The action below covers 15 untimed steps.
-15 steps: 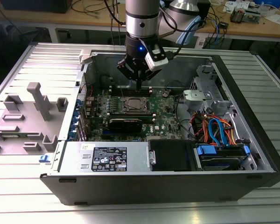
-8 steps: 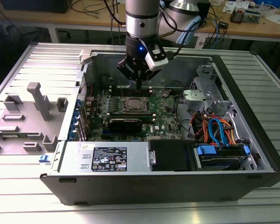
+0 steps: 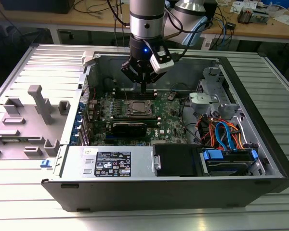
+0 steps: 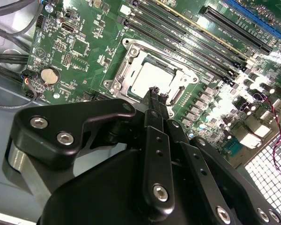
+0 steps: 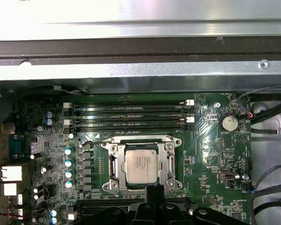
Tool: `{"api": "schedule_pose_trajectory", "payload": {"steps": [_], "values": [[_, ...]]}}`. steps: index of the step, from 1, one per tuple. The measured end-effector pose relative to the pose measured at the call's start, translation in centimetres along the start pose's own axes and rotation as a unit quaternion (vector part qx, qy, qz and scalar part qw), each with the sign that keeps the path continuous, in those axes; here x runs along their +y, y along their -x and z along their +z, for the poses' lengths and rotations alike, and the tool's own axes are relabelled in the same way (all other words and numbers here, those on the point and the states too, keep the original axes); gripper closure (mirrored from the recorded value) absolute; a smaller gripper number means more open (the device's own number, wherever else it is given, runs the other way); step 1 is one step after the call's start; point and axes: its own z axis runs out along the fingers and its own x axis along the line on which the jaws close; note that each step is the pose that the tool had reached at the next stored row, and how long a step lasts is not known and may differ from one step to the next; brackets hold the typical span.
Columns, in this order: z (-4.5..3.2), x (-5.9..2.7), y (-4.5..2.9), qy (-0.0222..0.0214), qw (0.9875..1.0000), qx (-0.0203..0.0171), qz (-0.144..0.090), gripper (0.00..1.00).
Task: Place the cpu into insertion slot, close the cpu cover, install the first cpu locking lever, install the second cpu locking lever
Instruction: 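Install the first cpu locking lever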
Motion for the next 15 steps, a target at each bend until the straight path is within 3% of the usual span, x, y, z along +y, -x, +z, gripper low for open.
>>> {"api": "schedule_pose_trajectory", "payload": {"steps": [11,13,14,15], "values": [[0.0,-0.06,0.0,0.0002,1.0,-0.0001,-0.002,0.89],[0.02,-0.05,-0.08,0.001,0.9998,-0.0006,-0.019,0.89],[0.02,-0.07,-0.31,0.0015,0.9992,-0.0014,-0.04,0.89],[0.01,-0.07,-0.58,0.0015,0.9991,-0.0014,-0.042,0.89]]}}
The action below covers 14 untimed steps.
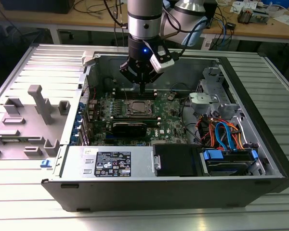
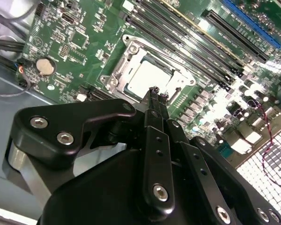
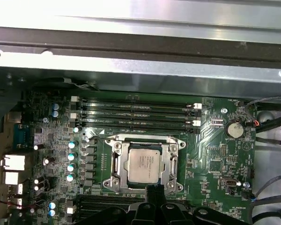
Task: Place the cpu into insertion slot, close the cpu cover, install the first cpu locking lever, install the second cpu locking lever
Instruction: 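Install the first cpu locking lever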
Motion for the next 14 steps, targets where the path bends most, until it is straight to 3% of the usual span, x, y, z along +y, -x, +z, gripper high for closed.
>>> {"api": "schedule_pose_trajectory", "payload": {"steps": [14], "values": [[-0.11,0.23,-4.16,0.0011,1.0,-0.0005,-0.009,0.89]]}}
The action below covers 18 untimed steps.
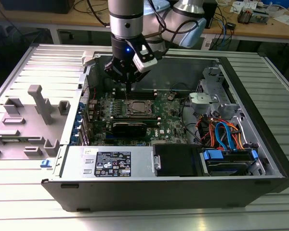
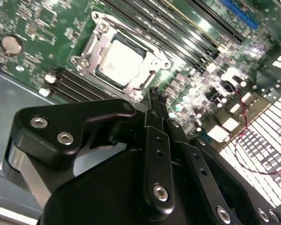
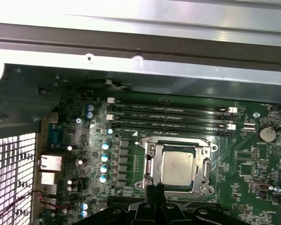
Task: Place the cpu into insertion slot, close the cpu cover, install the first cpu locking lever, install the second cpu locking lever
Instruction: 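Install the first cpu locking lever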
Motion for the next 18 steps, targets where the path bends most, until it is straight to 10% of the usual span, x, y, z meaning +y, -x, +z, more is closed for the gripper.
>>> {"api": "schedule_pose_trajectory", "payload": {"steps": [3,7,18], "values": [[-0.02,0.07,-0.86,0.0025,1.0,-0.0003,0.0,0.89],[0.05,0.13,-1.68,0.0216,0.9998,-0.0018,-0.002,0.89],[0.64,1.33,-2.72,0.0218,0.9997,-0.002,-0.007,0.89]]}}
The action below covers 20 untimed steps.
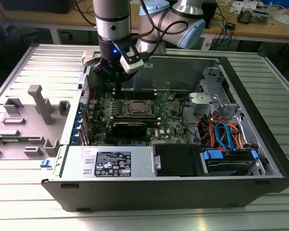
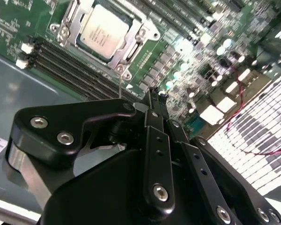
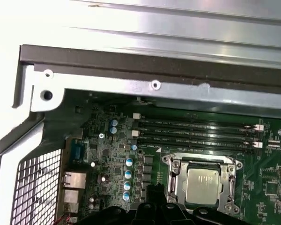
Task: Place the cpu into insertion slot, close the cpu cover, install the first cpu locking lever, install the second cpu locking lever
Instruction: 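Install the first cpu locking lever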
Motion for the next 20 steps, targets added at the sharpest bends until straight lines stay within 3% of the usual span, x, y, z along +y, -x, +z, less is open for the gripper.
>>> {"api": "schedule_pose_trajectory", "payload": {"steps": [3,8,11,17,20], "values": [[0.27,1.03,0.09,-0.0014,1.0,0.0004,0.0,0.89],[0.37,1.73,0.15,-0.0022,1.0,0.0029,0.0,0.89],[0.47,1.79,0.27,-0.0035,1.0,0.003,0.0,0.89],[0.85,1.75,1.58,-0.0053,1.0,0.0032,0.0,0.89],[0.94,1.73,1.89,-0.0052,1.0,0.0031,0.0,0.89]]}}
